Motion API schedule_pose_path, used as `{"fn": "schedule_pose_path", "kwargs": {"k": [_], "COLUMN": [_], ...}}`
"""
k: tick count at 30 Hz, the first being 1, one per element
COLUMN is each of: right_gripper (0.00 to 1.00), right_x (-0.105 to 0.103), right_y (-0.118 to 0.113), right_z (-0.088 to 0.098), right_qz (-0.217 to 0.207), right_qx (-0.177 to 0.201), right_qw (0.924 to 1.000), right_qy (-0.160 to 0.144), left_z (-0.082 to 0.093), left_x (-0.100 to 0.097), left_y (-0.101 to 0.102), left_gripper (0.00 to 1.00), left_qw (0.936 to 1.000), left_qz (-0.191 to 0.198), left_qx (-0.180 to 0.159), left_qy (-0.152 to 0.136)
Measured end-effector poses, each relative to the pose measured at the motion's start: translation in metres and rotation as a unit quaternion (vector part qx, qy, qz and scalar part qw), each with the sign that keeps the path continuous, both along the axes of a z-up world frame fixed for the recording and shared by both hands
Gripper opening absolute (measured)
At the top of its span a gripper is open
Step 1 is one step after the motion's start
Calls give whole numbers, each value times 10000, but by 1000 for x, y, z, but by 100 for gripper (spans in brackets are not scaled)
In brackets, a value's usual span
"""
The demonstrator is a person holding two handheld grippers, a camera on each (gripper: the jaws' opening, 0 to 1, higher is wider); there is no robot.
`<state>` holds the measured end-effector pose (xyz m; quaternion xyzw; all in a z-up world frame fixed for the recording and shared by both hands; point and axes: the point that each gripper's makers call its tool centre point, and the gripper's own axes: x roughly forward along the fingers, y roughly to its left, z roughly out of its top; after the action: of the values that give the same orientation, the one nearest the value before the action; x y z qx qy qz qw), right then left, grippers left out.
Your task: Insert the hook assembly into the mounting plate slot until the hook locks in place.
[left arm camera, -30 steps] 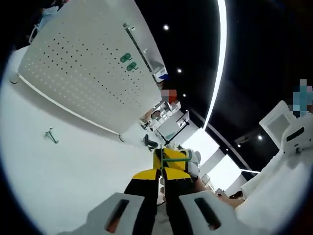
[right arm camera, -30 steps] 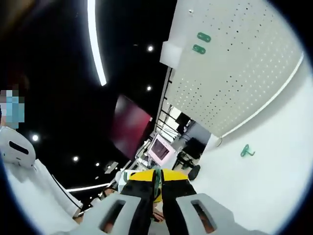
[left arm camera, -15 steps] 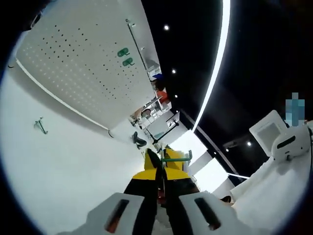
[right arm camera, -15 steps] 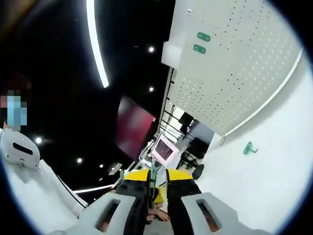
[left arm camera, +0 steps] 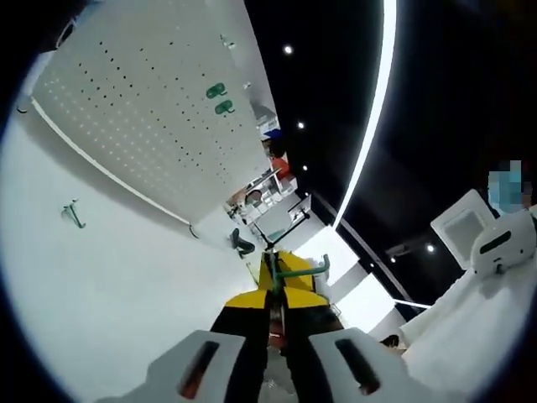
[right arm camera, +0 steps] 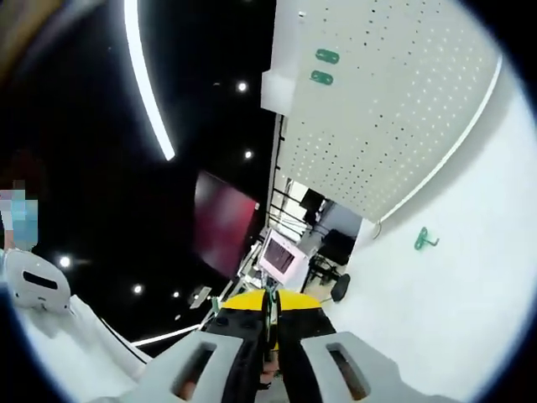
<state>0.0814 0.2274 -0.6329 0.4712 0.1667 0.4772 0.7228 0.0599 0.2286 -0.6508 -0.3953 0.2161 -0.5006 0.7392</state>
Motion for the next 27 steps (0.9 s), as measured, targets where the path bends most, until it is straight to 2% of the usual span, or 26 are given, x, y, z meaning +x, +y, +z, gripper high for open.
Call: {"fn": "schedule_pose_path", "kwargs": {"k": [2, 6, 8, 10, 13, 15, 16, 20, 21, 23, 27], "right_gripper": [2, 2, 2, 2, 1, 2, 2, 2, 2, 2, 2], "right_x": [3, 6, 6, 8, 12, 16, 17, 20, 21, 23, 25], "right_y": [0, -3, -3, -5, -10, -12, -12, -14, -15, -15, -16], "right_z": [-1, -2, -1, -1, 3, 3, 3, 0, -1, -4, -8], "right_qz": [-118, -237, -241, -307, -457, -546, -536, -614, -634, -662, -722], "right_qx": [-66, -217, -193, -186, -155, -198, -207, -299, -332, -392, -589], "right_qw": [9999, 9995, 9995, 9993, 9987, 9981, 9981, 9974, 9972, 9969, 9953], "right_qy": [9, -78, -93, -112, -175, -209, -225, -218, -208, -190, -246], "left_z": [-1, -1, 1, -1, -18, -24, -22, -18, -17, -17, -14], "left_x": [3, 7, 6, 7, 9, 8, 7, 10, 10, 12, 12], "left_y": [2, 4, 2, 1, 1, 0, -1, 2, 3, 6, 6], "left_gripper": [7, 8, 8, 10, 18, 21, 21, 23, 23, 24, 25], "left_qw": [9999, 9980, 9975, 9961, 9868, 9819, 9809, 9797, 9781, 9701, 9699], "left_qz": [93, 265, 253, 270, 219, 161, 179, 322, 346, 411, 389], "left_qx": [38, 341, 337, 479, 1270, 1541, 1528, 1554, 1619, 1886, 1896], "left_qy": [27, -470, -564, -683, -977, -1088, -1187, -1221, -1265, -1473, -1478]}}
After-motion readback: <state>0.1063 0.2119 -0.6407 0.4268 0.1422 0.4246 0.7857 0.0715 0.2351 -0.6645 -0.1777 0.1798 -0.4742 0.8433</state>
